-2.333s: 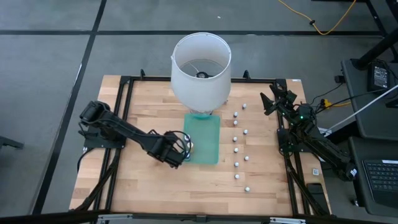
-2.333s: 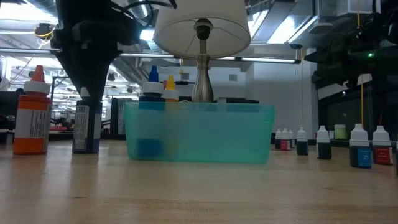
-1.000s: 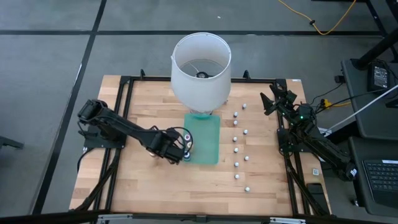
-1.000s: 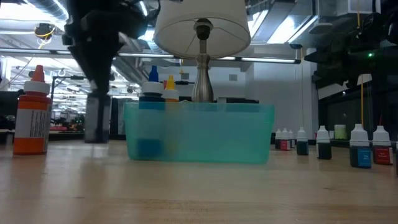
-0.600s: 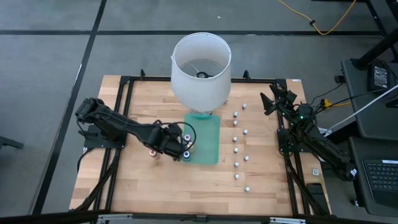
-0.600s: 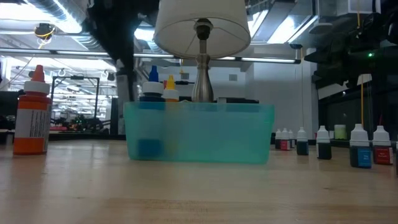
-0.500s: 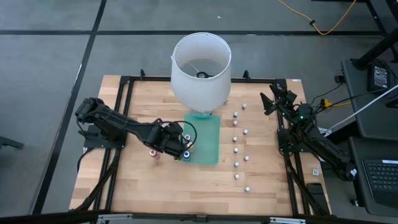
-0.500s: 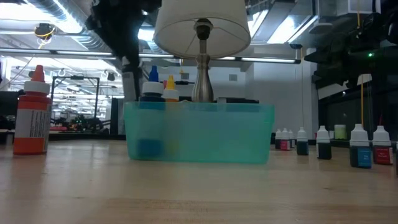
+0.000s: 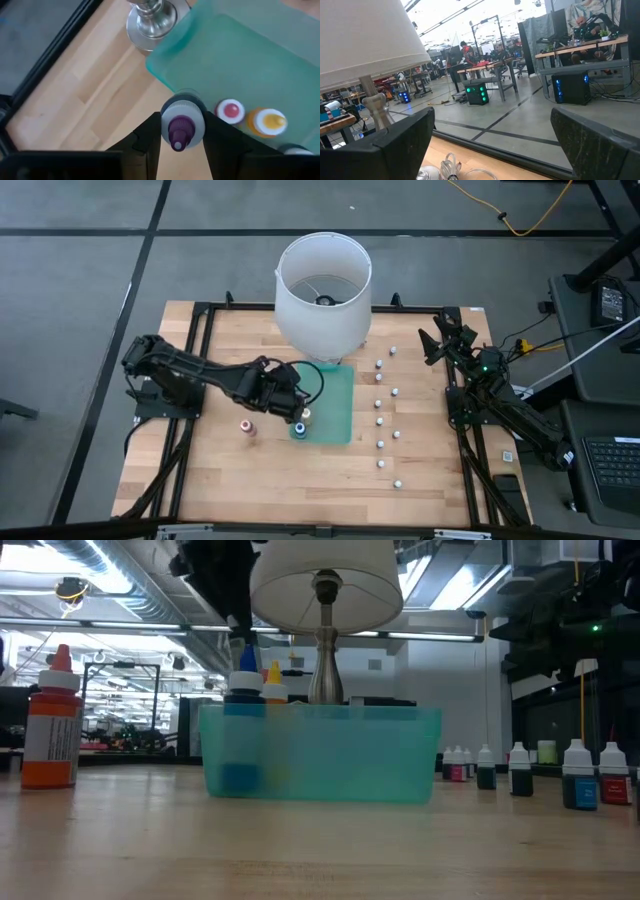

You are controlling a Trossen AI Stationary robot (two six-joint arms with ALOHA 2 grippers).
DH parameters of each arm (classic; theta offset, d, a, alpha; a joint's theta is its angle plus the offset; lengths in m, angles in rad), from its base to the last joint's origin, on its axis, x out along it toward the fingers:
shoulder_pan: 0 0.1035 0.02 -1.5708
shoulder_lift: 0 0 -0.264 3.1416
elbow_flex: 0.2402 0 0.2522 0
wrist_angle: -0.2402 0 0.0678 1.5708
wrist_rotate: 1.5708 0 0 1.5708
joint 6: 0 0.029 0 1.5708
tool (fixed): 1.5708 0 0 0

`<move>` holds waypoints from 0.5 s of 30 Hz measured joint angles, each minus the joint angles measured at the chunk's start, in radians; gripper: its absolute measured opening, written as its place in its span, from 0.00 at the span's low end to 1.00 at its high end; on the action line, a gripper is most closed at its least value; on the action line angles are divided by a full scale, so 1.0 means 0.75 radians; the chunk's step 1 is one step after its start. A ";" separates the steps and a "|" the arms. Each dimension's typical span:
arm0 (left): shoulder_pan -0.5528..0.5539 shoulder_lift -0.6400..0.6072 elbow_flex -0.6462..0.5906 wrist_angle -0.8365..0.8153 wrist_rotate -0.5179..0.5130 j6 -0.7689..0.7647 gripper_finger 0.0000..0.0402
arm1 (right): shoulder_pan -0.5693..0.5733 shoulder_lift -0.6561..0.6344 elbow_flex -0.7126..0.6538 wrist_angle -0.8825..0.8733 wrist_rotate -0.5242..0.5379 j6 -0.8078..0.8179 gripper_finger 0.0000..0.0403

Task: Pick & Place food coloring
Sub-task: Put the large black food coloring bottle into the green bin

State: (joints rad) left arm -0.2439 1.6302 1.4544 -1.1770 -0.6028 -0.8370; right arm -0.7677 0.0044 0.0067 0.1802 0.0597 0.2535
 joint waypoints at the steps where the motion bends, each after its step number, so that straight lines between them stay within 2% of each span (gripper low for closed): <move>1: 0.010 0.000 0.000 0.001 -0.001 0.020 0.29 | 0.000 0.000 0.000 0.000 0.000 0.000 0.99; 8: 0.043 0.006 0.003 0.102 -0.051 0.171 0.29 | 0.000 0.000 0.000 0.000 0.000 0.000 0.99; 15: 0.042 0.104 0.003 0.174 -0.050 0.337 0.29 | 0.000 0.000 0.000 0.000 0.000 0.000 0.99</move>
State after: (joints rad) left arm -0.2127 1.7086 1.4563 -1.0467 -0.6399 -0.5846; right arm -0.7679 0.0044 0.0067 0.1802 0.0597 0.2535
